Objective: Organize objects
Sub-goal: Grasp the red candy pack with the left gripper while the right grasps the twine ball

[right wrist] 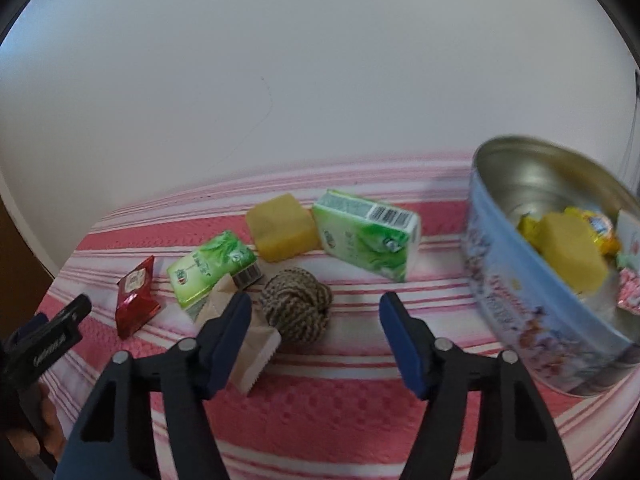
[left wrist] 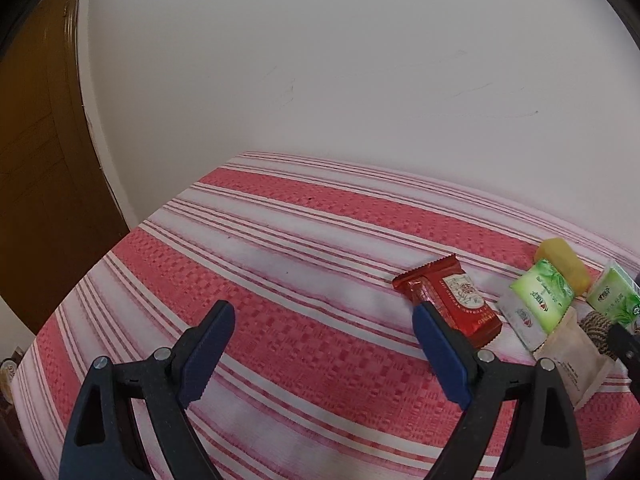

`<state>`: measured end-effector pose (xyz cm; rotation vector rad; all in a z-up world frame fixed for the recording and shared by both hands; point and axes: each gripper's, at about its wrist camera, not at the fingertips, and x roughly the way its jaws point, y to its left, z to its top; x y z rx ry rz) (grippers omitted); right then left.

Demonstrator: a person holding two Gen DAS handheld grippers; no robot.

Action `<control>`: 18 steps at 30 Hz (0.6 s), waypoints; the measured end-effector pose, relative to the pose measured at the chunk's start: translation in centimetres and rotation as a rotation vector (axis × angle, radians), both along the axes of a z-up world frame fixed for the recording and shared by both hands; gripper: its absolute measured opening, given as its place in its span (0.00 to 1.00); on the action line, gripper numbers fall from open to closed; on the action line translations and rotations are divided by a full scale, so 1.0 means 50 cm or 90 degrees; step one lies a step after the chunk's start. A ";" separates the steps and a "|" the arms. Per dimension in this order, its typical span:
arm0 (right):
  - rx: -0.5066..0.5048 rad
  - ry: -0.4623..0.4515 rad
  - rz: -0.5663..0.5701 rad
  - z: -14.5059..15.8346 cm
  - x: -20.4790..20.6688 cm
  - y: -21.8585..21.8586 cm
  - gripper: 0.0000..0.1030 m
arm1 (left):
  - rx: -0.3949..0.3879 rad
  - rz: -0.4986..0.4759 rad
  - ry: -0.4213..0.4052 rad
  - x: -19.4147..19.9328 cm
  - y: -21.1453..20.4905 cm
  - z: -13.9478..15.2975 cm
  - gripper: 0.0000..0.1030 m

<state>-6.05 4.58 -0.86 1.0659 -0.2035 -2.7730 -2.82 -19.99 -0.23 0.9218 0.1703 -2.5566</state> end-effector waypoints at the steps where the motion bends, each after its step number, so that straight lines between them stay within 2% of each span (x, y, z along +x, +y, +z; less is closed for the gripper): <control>1: -0.001 -0.007 0.000 -0.003 -0.008 -0.003 0.66 | 0.004 -0.003 -0.002 -0.002 0.000 0.000 0.89; 8: -0.008 -0.092 0.004 -0.038 -0.066 -0.025 0.54 | 0.025 -0.009 -0.007 -0.018 0.003 -0.002 0.89; 9: -0.006 -0.086 0.003 -0.036 -0.065 -0.026 0.48 | 0.034 -0.008 -0.007 -0.023 0.003 -0.002 0.89; 11: -0.008 -0.090 0.010 -0.037 -0.068 -0.027 0.43 | 0.048 -0.007 -0.010 -0.037 0.008 -0.001 0.89; 16: -0.035 -0.083 0.015 -0.035 -0.058 -0.010 0.41 | 0.069 -0.002 -0.020 -0.068 0.025 0.004 0.89; 18: -0.047 -0.058 0.006 -0.022 -0.048 0.004 0.41 | 0.076 0.008 -0.035 -0.090 0.033 0.001 0.89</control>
